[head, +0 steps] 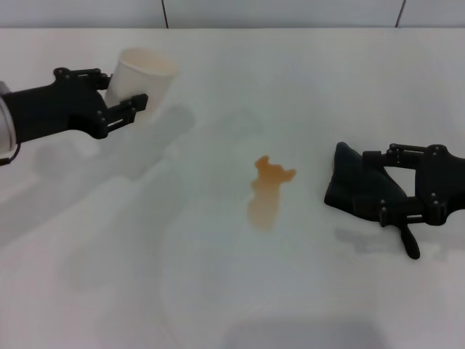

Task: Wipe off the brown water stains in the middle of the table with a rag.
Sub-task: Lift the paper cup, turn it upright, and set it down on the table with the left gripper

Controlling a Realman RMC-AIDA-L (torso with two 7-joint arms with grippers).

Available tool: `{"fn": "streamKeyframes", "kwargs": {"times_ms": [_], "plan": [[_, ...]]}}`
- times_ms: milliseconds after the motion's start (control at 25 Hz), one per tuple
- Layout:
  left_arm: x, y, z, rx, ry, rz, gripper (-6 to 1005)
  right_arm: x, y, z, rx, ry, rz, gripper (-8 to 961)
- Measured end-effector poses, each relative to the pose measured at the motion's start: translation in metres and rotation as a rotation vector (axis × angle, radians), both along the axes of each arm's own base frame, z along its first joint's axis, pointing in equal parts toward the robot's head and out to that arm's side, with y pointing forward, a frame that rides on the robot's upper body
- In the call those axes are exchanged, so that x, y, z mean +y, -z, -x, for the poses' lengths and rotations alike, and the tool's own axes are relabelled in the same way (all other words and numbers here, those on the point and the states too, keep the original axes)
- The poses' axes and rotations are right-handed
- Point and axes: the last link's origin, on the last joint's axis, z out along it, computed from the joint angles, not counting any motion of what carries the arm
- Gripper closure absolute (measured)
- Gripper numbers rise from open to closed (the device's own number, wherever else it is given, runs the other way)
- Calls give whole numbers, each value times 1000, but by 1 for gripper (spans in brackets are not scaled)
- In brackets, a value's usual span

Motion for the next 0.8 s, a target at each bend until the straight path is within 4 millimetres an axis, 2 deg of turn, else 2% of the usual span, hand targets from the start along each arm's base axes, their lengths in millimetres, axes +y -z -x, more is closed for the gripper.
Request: {"fn": "streamKeyframes", "kwargs": {"times_ms": [520, 800], "plan": [[-6, 25, 36, -29, 65, -180, 547, 14, 0, -1, -60, 10, -50, 113], [-5, 44, 44, -3, 82, -222, 546, 18, 1, -1, -68, 11, -64, 114]]}}
